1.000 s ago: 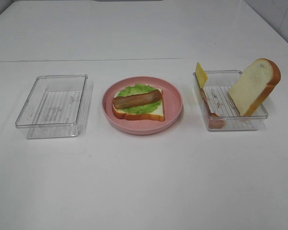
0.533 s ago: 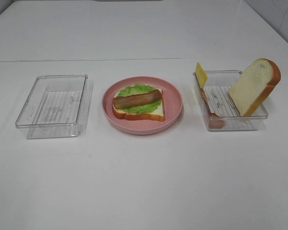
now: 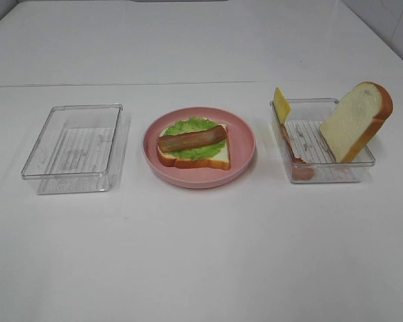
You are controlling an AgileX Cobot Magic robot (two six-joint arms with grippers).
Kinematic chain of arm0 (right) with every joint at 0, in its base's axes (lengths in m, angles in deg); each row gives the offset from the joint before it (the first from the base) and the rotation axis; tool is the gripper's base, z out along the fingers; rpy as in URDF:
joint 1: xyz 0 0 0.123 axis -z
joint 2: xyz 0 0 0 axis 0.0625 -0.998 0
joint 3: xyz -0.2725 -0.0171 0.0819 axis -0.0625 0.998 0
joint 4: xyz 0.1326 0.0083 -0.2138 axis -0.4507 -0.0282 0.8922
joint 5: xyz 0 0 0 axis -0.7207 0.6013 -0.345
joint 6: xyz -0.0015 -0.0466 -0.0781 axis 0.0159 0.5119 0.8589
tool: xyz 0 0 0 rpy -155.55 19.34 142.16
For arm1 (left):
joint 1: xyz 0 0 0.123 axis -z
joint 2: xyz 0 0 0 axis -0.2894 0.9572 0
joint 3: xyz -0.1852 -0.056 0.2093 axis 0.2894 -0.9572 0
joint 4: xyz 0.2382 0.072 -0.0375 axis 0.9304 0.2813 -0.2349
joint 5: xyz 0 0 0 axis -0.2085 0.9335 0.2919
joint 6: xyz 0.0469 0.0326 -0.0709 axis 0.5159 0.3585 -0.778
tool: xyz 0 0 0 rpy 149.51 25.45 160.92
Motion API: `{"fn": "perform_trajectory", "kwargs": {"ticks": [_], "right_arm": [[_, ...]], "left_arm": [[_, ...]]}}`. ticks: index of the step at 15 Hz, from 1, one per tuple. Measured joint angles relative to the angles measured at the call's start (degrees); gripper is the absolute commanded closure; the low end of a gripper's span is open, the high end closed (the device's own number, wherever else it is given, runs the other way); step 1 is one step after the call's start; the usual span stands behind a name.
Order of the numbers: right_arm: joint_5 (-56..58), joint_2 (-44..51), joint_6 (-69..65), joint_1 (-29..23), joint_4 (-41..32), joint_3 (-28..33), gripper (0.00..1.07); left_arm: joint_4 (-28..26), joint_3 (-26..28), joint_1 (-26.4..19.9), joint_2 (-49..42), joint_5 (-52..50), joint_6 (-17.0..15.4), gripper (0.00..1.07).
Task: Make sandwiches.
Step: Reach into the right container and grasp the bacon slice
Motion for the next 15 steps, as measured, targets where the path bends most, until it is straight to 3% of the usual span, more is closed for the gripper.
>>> {"fn": "perform_trajectory", "kwargs": {"ticks": [4,6,8,11,12,14,15], "right_arm": [[-8.48,-17.07,-0.34,0.00,-2.18,-0.63,0.38],[-10.60,-29.28,-0.34,0.00,-2.75,-4.87,0.38],[-10.37,-41.60,-0.34,0.00,-3.04,-12.32,0.38],[-4.30,-61.94,-0.34,0.00,-3.09,-28.53,0.38],[-4.30,-61.94,-0.34,0.00,-3.09,-28.53,0.38],[1.20,-71.39,-0.34,0.06,-3.09,-38.16,0.38],[5.67,-78.84,-0.40,0.06,-3.61,-46.01,0.38]], "left_arm": [[0.00,0.00,0.00,-0.92,0.00,0.00,0.14],[0.00,0.00,0.00,-0.92,0.00,0.00,0.14],[0.00,0.00,0.00,-0.92,0.00,0.00,0.14],[0.00,0.00,0.00,-0.92,0.00,0.00,0.14],[0.00,0.00,0.00,-0.92,0.00,0.00,0.14],[0.00,0.00,0.00,-0.92,0.00,0.00,0.14],[0.00,0.00,0.00,-0.92,0.00,0.00,0.14]]}}
